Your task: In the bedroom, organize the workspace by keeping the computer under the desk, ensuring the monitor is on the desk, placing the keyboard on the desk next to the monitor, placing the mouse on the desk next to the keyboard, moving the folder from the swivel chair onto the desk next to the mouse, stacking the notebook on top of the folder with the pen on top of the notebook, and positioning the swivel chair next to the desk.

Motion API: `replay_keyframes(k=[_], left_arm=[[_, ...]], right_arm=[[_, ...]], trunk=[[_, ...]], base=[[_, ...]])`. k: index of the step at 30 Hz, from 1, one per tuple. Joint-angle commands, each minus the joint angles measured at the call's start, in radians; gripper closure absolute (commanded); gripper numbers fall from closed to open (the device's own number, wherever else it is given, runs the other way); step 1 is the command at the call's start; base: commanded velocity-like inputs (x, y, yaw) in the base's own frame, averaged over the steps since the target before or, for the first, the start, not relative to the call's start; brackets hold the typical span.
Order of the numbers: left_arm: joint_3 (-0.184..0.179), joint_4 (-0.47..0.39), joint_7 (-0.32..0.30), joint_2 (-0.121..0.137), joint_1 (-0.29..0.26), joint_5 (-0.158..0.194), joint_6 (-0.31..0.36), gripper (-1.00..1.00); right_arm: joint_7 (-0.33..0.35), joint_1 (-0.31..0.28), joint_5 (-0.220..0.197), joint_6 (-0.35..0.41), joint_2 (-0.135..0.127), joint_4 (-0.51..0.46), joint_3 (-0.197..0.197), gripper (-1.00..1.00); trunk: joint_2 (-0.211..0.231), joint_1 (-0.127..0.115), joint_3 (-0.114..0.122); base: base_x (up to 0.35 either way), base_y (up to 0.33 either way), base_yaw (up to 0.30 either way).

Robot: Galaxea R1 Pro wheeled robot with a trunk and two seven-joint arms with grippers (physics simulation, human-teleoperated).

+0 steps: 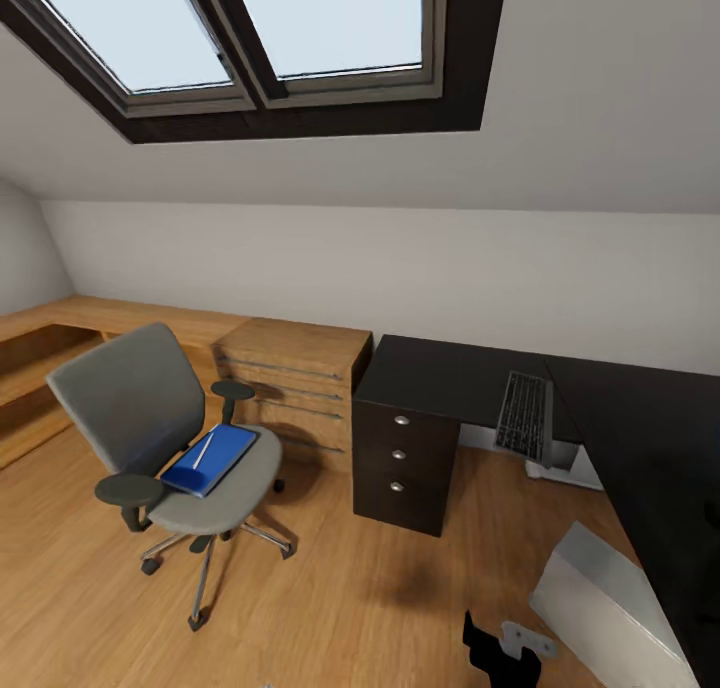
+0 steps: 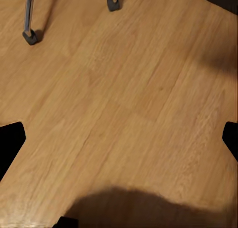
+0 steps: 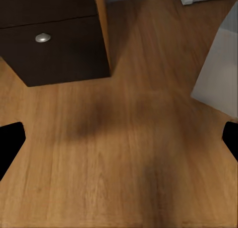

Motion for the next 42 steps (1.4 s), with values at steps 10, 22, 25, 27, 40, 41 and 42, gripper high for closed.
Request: replay_keyframes(k=[10,22,25,27,40,41,42], left_arm=[[-0.004,0.001,0.005,0.0,-0.001,0.01,-0.004,-1.0],[-0.004,0.0,0.006,0.0,-0.001,0.01,-0.004,-1.0],[-0.004,0.0,0.006,0.0,-0.001,0.01,-0.004,-1.0],[-0.004,0.0,0.006,0.0,-0.001,0.01,-0.004,-1.0],[-0.004,0.0,0.006,0.001,-0.001,0.01,-0.004,-1.0],[-0.004,0.0,0.006,0.001,-0.001,0.01,-0.004,-1.0],[-0.004,0.0,0.006,0.002,-0.001,0.01,-0.004,-1.0]], right_arm=[[-0.005,-0.001,-0.002,-0.003,0.0,0.002,0.007,-1.0],[-0.005,0.0,-0.002,-0.027,0.002,0.002,0.007,-1.0],[-0.005,0.0,-0.002,-0.06,0.002,0.002,0.007,-1.0],[-0.005,0.001,-0.002,-0.079,0.002,0.002,0.007,-1.0],[-0.005,0.003,0.005,-0.14,0.003,0.001,0.011,-1.0],[-0.005,0.003,0.005,-0.142,0.004,0.001,0.011,-1.0],[-0.007,0.004,0.016,-0.192,0.017,0.001,0.01,-1.0]], trunk=[[-0.001,-0.001,-0.015],[-0.001,-0.001,-0.033],[-0.001,-0.001,-0.038],[-0.001,-0.001,-0.041],[-0.001,-0.001,-0.061],[-0.001,-0.001,-0.063],[-0.001,-0.001,-0.065]], base=[[-0.336,0.0,0.105],[-0.337,0.0,0.006],[-0.337,0.0,0.0],[-0.337,0.0,0.0],[-0.337,0.0,0.0],[-0.337,0.0,0.0],[-0.337,0.0,0.0]])
